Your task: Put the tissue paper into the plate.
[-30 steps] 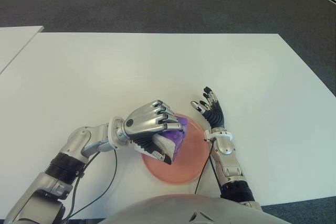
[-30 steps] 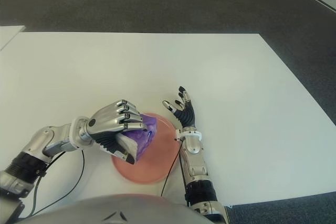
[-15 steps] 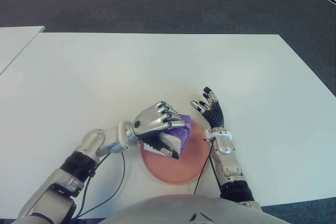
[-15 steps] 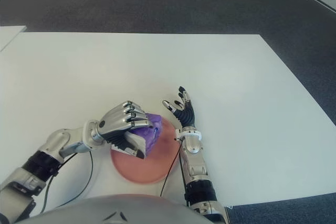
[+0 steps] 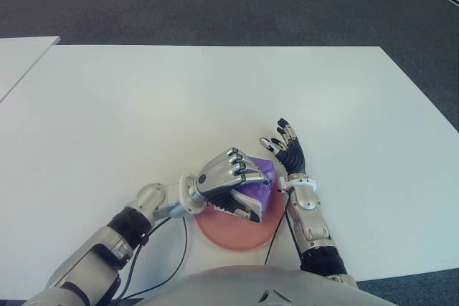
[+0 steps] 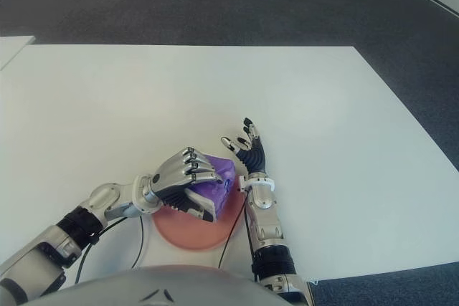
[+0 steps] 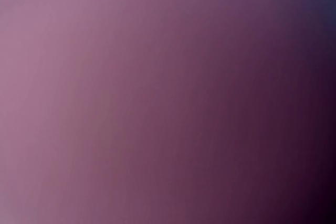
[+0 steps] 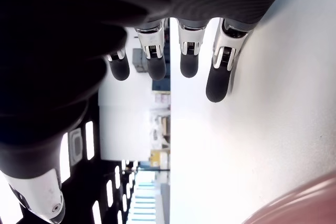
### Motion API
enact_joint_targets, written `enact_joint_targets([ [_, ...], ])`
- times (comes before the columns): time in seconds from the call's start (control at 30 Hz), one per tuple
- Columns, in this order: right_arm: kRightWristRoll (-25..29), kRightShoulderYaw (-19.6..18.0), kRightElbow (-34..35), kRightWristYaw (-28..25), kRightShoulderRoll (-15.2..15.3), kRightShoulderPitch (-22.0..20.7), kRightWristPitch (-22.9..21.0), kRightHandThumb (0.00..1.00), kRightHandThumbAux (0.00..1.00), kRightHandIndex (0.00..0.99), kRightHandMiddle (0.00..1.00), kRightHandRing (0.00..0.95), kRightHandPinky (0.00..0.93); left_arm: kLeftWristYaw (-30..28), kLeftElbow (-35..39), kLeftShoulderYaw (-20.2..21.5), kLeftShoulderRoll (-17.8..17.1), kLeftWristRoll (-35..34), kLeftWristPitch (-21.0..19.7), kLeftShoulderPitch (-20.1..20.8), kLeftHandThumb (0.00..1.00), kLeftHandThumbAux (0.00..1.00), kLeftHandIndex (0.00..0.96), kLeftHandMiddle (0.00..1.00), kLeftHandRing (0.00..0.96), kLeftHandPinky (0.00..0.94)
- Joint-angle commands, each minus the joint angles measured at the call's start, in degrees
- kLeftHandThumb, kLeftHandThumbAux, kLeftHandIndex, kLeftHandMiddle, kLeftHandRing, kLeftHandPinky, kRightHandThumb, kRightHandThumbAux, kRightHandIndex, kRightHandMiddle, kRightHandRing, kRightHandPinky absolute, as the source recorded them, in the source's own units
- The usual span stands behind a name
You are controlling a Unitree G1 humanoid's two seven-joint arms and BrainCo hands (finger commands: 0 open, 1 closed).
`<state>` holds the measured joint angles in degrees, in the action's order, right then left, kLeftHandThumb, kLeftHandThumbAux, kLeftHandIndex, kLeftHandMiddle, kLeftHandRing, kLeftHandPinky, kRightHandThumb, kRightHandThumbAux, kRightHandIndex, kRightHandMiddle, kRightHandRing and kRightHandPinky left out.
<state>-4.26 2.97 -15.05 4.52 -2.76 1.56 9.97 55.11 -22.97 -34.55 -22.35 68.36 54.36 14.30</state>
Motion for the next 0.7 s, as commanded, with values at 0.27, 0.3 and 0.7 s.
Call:
enact_joint_targets([
  [0.27,0.4,-0.1,-1.9,0.3,-0.8,3.0,-5.5,0.07,0.684,0.055,0.039,0.0,0.0,4.9,-3.7,-4.1,-1.2,2.2,-2.4,3.8,0.719,0.7,0.443,0.856,0.846,0.848],
  [0.3,0.4,-0.1,-1.8,0.3,-0.8,3.0,-5.6,0.074,0.682,0.056,0.04,0.0,0.0,5.5,-3.8,-4.3,-1.2,2.3,-2.7,4.0,0.719,0.7,0.443,0.855,0.846,0.851],
  [0.7,0.4,0.0,-1.5,0.3,-1.0,3.2,-5.1,0.081,0.675,0.054,0.044,0.0,0.0,9.6,-4.5,-6.3,-1.5,2.3,-5.0,4.6,0.717,0.7,0.442,0.861,0.853,0.852],
])
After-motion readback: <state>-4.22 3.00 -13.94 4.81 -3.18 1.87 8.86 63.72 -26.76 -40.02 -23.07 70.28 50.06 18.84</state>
